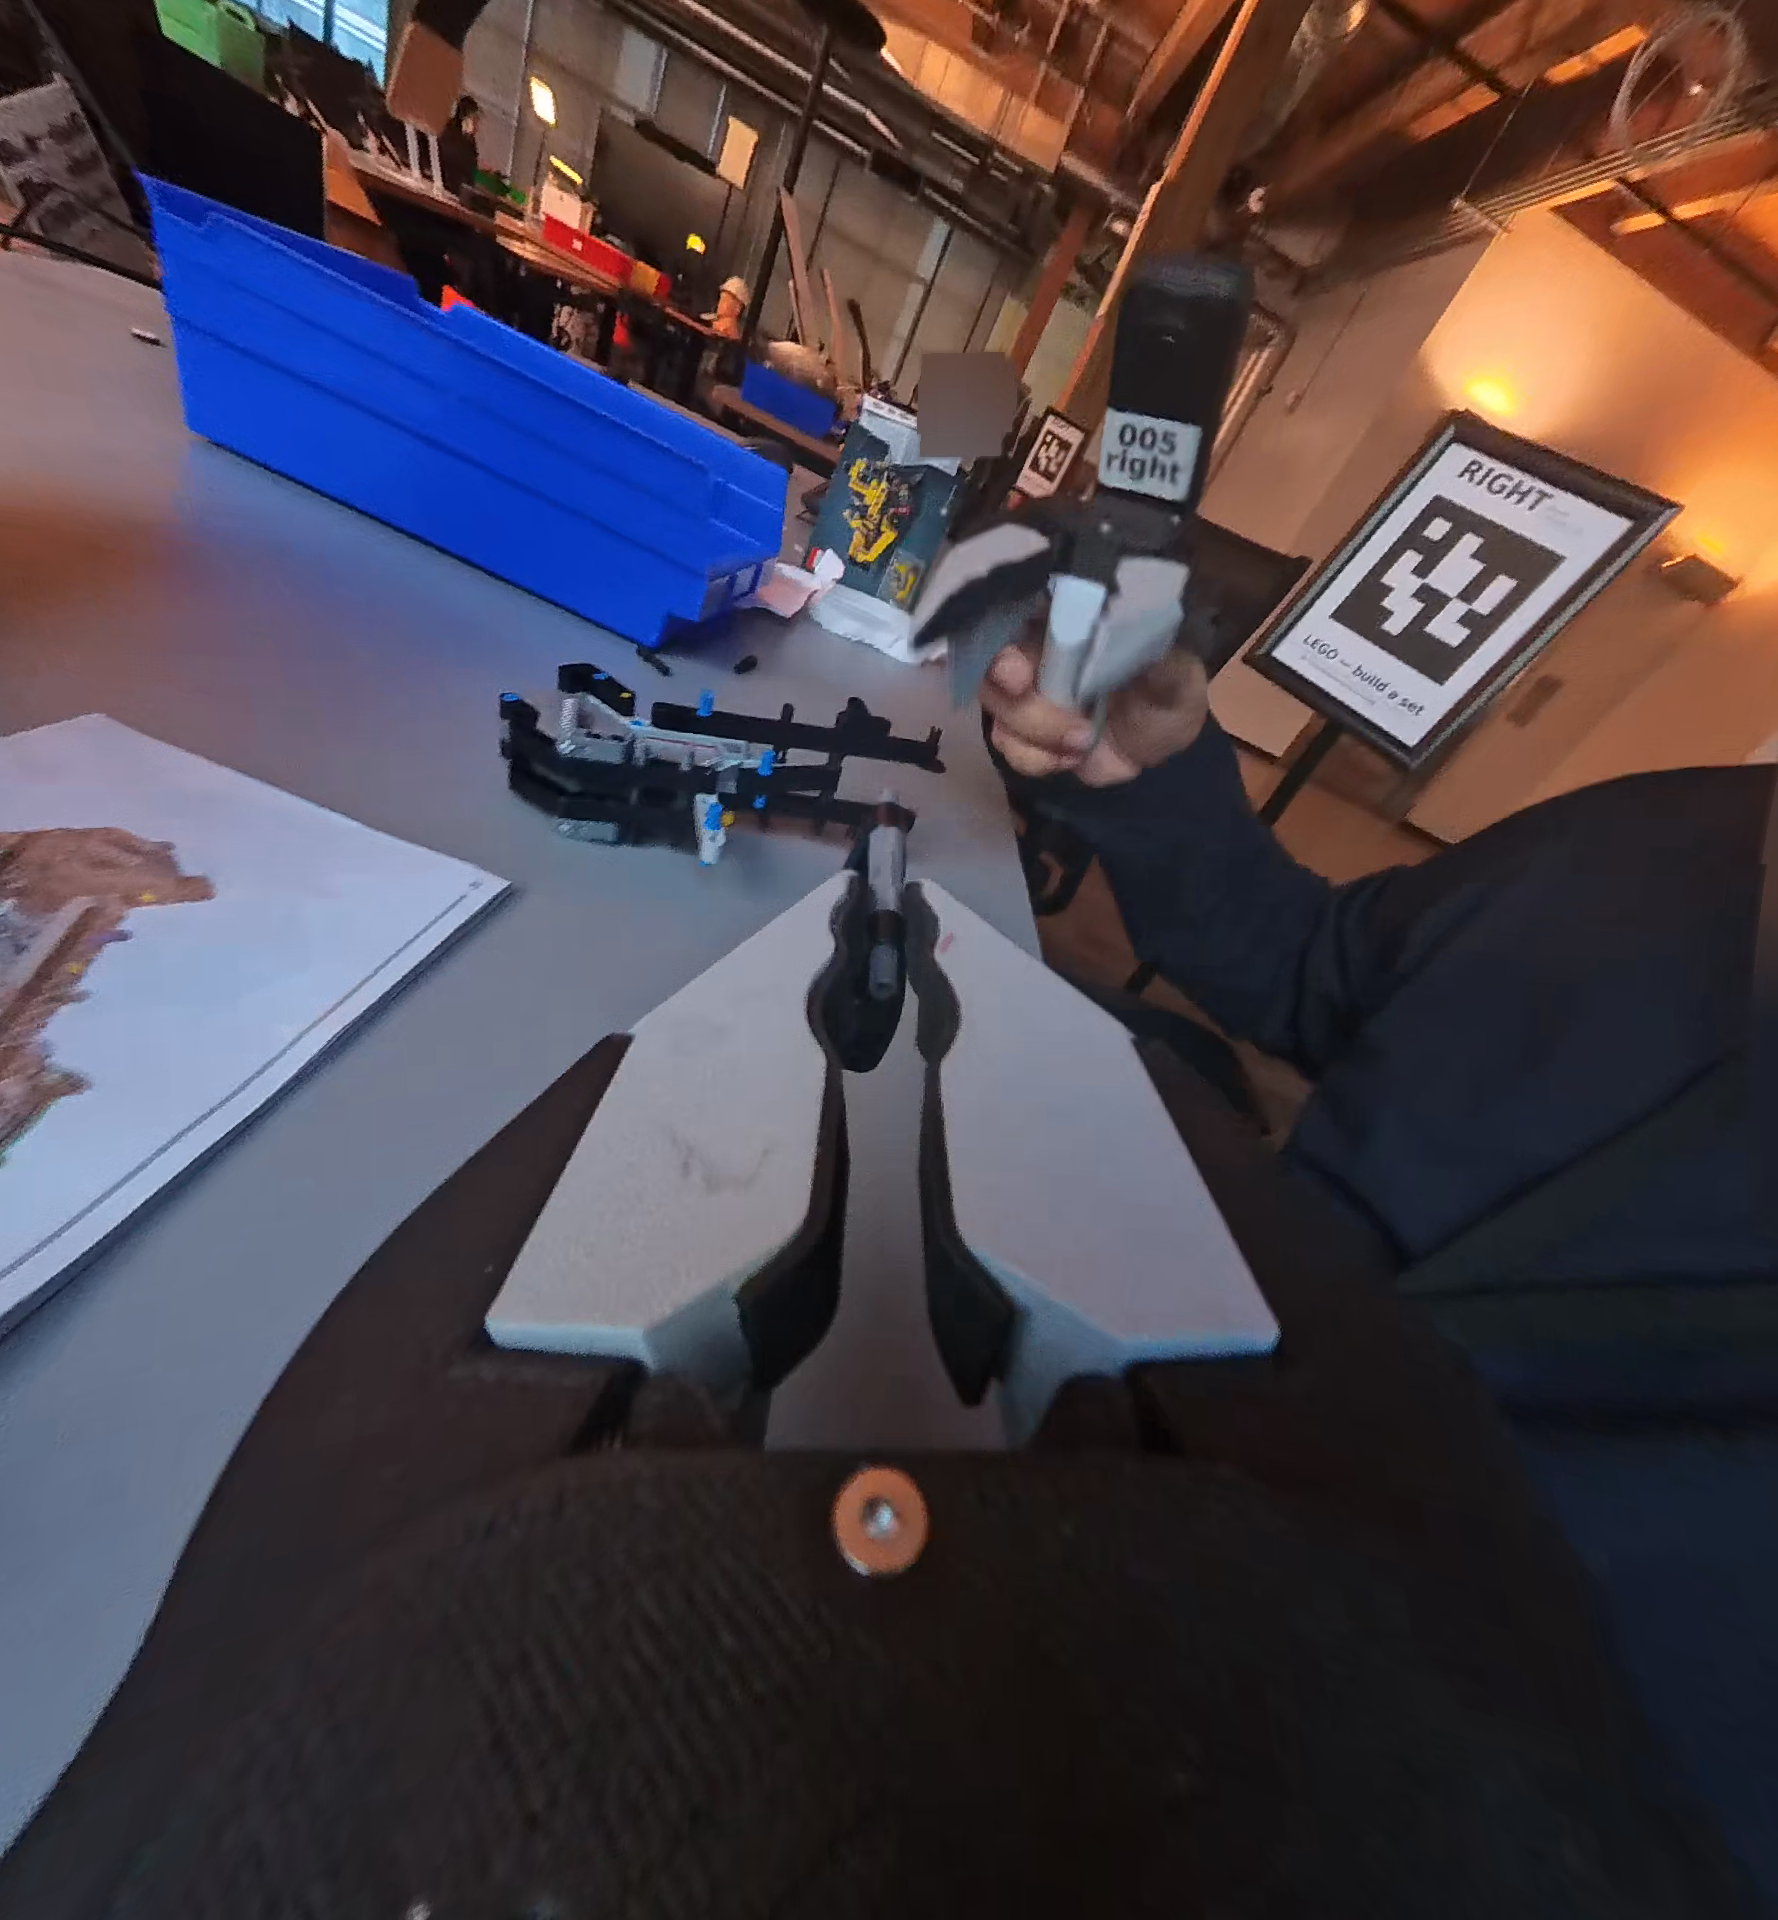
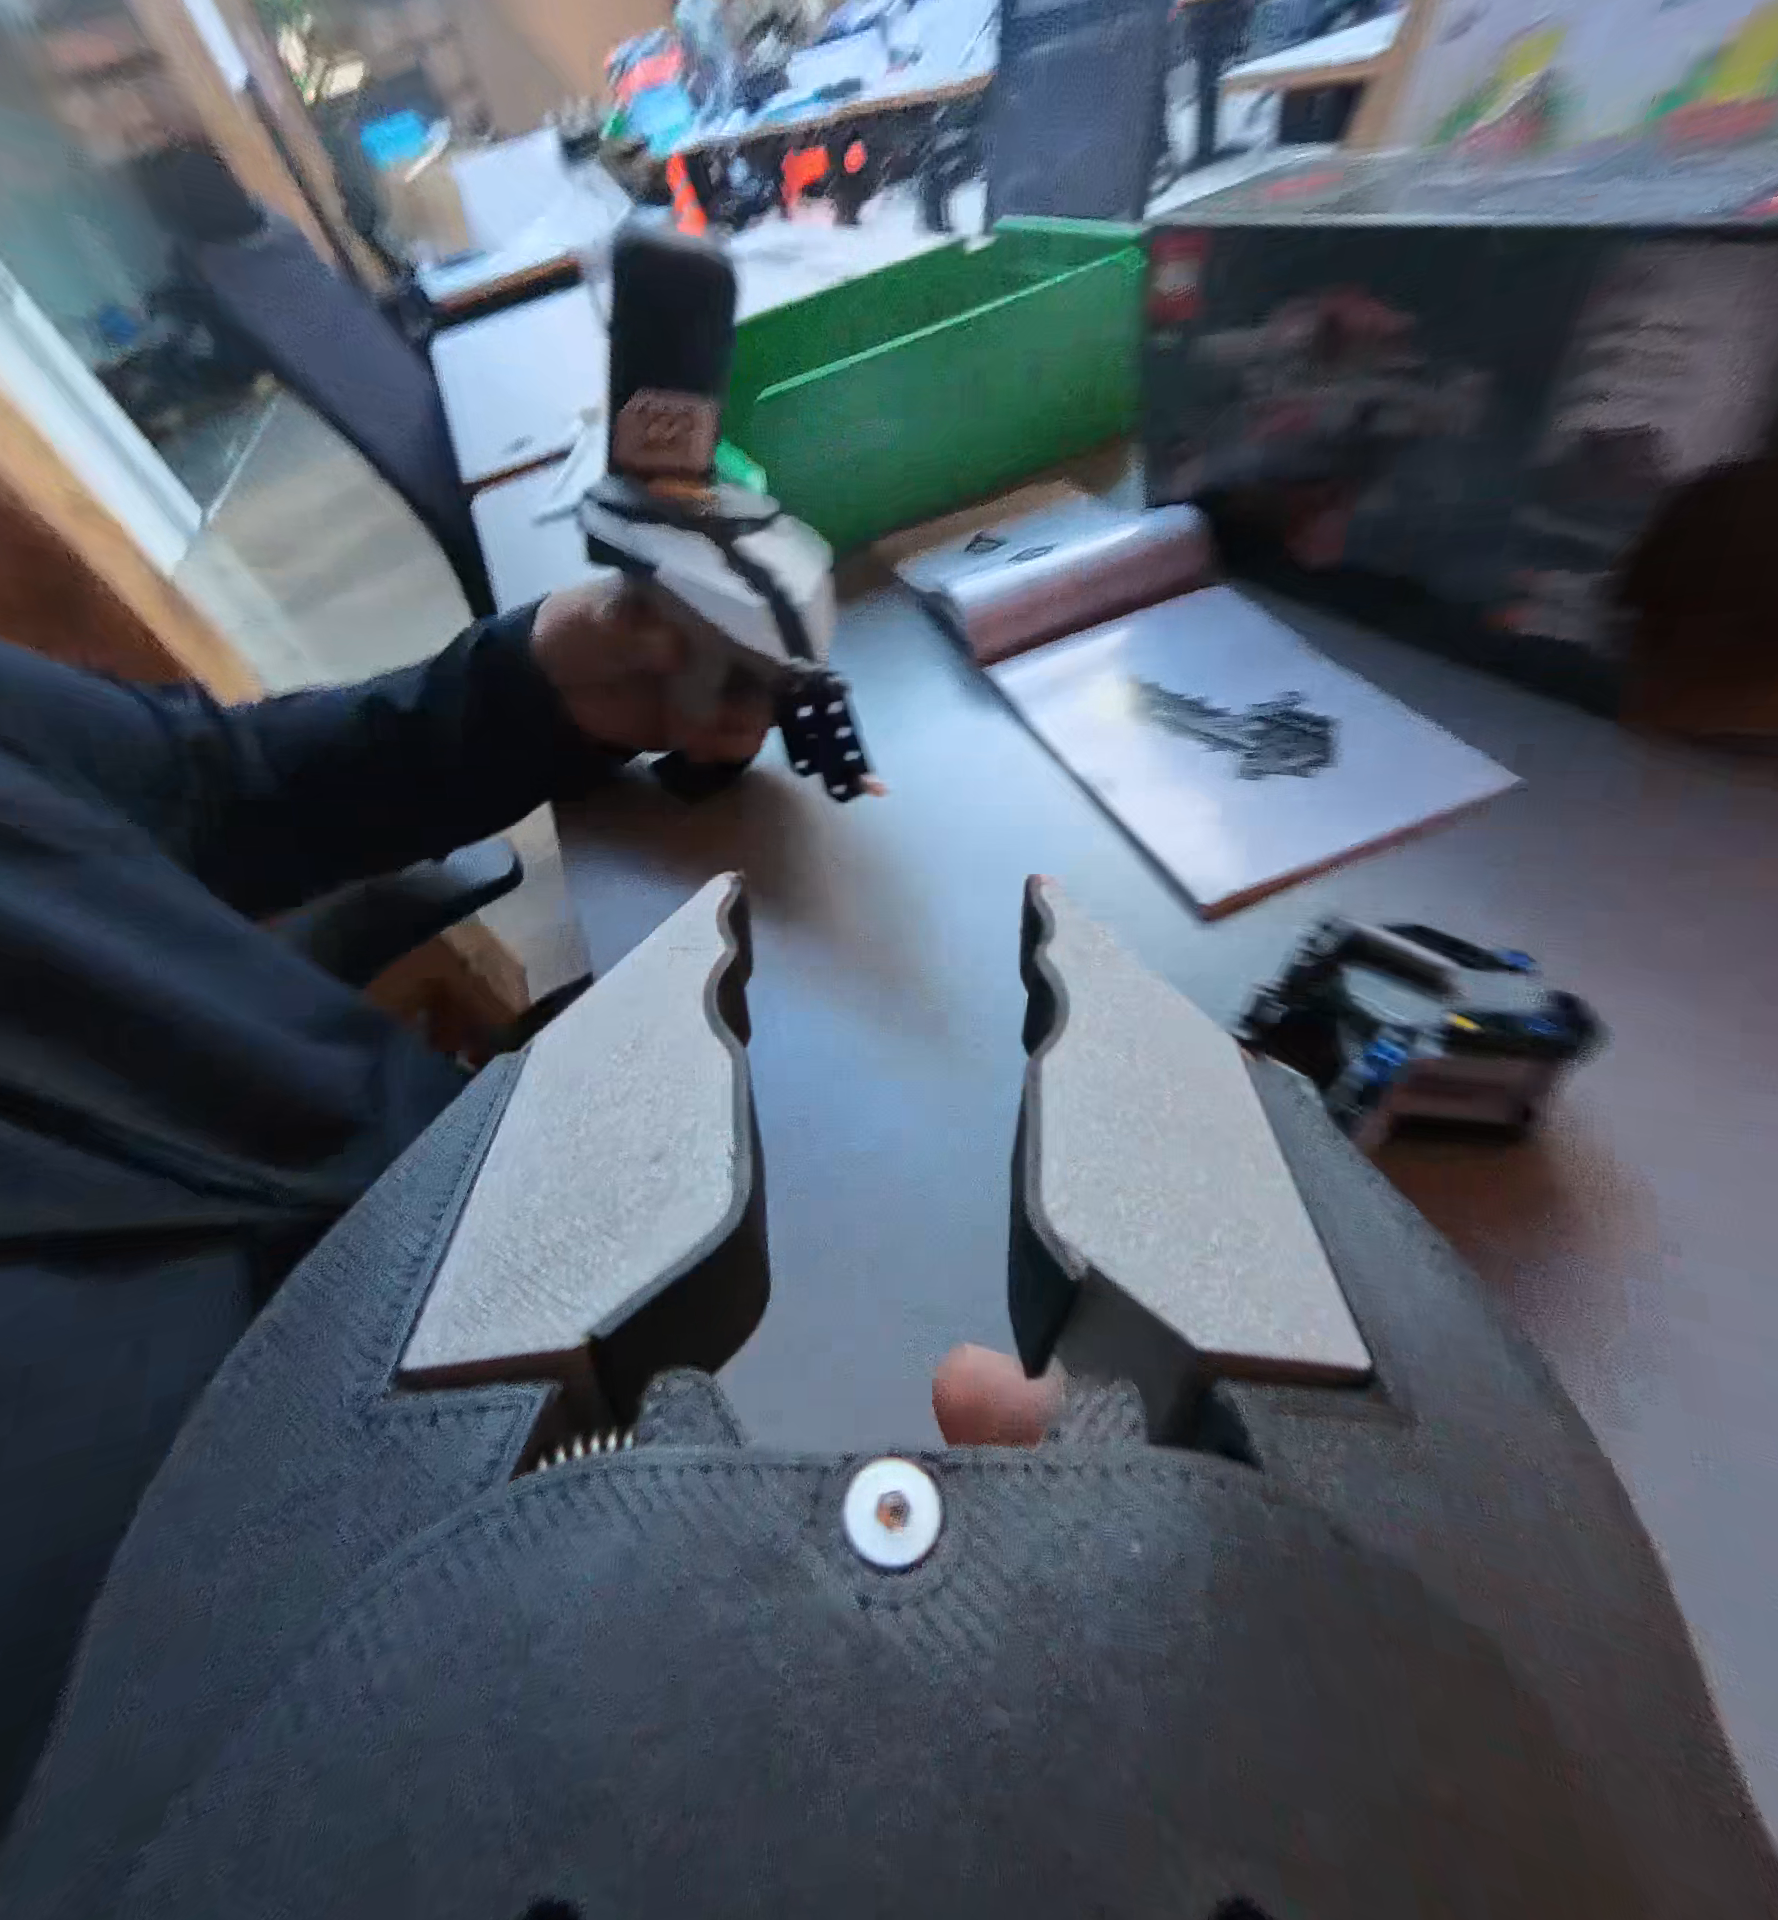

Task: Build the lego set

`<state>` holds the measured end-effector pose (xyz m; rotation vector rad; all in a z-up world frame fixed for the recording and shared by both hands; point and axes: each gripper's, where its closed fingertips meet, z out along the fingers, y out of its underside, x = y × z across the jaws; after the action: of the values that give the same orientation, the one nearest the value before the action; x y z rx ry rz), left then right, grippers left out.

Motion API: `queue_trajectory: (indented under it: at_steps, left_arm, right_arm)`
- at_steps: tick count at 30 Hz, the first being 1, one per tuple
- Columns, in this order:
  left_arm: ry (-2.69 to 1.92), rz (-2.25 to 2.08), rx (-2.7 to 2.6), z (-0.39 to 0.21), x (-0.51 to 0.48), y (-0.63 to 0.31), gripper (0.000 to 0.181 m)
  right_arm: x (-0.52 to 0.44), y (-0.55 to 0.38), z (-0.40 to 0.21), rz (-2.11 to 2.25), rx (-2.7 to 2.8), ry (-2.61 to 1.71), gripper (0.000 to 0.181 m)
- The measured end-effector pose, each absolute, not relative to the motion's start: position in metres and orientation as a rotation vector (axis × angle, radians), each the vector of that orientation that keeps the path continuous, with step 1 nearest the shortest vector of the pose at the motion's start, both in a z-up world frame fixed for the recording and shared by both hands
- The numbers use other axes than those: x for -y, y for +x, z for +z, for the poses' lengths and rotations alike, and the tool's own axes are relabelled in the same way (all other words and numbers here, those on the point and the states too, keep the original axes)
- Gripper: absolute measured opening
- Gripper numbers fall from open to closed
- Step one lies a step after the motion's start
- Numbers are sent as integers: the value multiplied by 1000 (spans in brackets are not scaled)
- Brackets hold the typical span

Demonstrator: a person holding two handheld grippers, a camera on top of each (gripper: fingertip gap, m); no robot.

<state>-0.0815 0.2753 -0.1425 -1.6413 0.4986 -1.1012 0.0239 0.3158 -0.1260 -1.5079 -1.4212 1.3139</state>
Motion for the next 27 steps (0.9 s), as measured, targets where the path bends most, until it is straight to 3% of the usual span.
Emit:
queue_trajectory:
  at_steps: [6, 10, 21, 27]
  left_arm:
    - [-1547, -1173, -575, -132, -269, -27, 3]
    - [-1497, -1192, -483, -125, -275, -11, 3]
    - [-1525, -1150, -493, -129, -275, 7, 3]
    - [-1552, -821, -630, -136, -285, -21, 0]
  right_arm:
    - [-279, -18, -163, 1180, 1603, -1468, 51]
    - [-277, -17, -160, 1152, 1586, -1391, 16]
    - [-282, 6, -157, 1164, 1557, -1327, 16]
    - [-327, 43, -128, 1086, 1378, -1287, 15]
